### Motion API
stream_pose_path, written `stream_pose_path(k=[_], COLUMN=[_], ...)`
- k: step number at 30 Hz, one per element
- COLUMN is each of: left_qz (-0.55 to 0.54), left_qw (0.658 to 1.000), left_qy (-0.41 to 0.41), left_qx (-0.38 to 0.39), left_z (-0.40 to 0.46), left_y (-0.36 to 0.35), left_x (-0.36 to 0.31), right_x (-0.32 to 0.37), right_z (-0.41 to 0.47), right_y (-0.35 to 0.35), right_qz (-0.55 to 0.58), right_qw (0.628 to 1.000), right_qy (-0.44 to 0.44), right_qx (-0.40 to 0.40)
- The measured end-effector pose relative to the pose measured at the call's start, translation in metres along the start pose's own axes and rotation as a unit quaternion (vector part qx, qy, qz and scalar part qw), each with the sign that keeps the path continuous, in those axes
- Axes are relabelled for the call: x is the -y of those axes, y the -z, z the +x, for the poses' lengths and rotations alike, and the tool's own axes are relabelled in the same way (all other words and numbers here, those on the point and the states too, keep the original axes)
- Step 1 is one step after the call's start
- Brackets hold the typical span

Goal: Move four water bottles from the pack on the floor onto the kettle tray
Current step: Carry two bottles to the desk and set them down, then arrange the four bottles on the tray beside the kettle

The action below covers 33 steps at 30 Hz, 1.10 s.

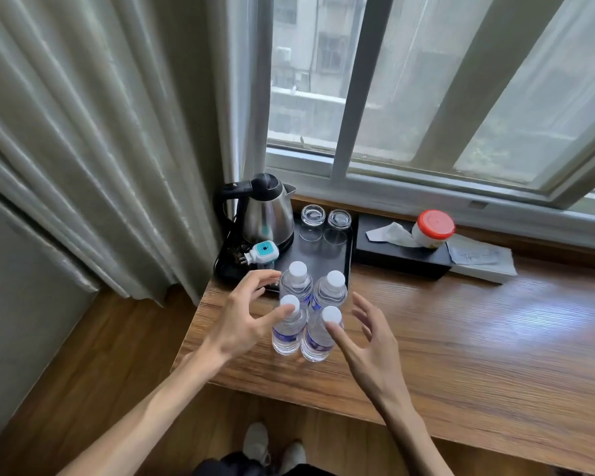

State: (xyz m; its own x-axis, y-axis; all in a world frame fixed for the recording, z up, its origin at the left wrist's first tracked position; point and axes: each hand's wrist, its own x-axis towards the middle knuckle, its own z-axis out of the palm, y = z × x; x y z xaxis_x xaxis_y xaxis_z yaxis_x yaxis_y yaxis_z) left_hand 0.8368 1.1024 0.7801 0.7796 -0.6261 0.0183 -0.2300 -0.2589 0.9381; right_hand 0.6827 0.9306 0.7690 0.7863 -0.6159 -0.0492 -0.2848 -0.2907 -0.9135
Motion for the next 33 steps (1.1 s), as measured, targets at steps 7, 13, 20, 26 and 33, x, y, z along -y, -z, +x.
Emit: stream_pose_path(k=[7,13,20,26,33], left_qz=[-0.011,0.003,0.058,0.068,0.071], left_qw=[0.999,0.996,0.994,0.996,0.997], left_qy=[0.028,0.086,0.073,0.059,0.011], left_qx=[-0.017,0.015,0.065,0.006,-0.026], left_z=[0.038,0.007,-0.003,-0.003,-0.011], left_y=[0.014,0.007,-0.024,-0.037,-0.018], left_x=[-0.001,0.034,0.055,0.062,0.063], right_x=[0.002,-0.027,-0.045,-0.047,-0.041], right_z=[0.044,0.007,0.002,0.000,-0.016], right_y=[0.017,0.004,-0.044,-0.054,-0.041], right_qz=[0.045,0.016,-0.011,0.022,0.048], right_qw=[0.999,0.994,0.998,0.997,0.994], right_qy=[-0.021,-0.079,-0.064,-0.049,-0.069], right_qx=[-0.005,0.071,0.013,-0.047,-0.073])
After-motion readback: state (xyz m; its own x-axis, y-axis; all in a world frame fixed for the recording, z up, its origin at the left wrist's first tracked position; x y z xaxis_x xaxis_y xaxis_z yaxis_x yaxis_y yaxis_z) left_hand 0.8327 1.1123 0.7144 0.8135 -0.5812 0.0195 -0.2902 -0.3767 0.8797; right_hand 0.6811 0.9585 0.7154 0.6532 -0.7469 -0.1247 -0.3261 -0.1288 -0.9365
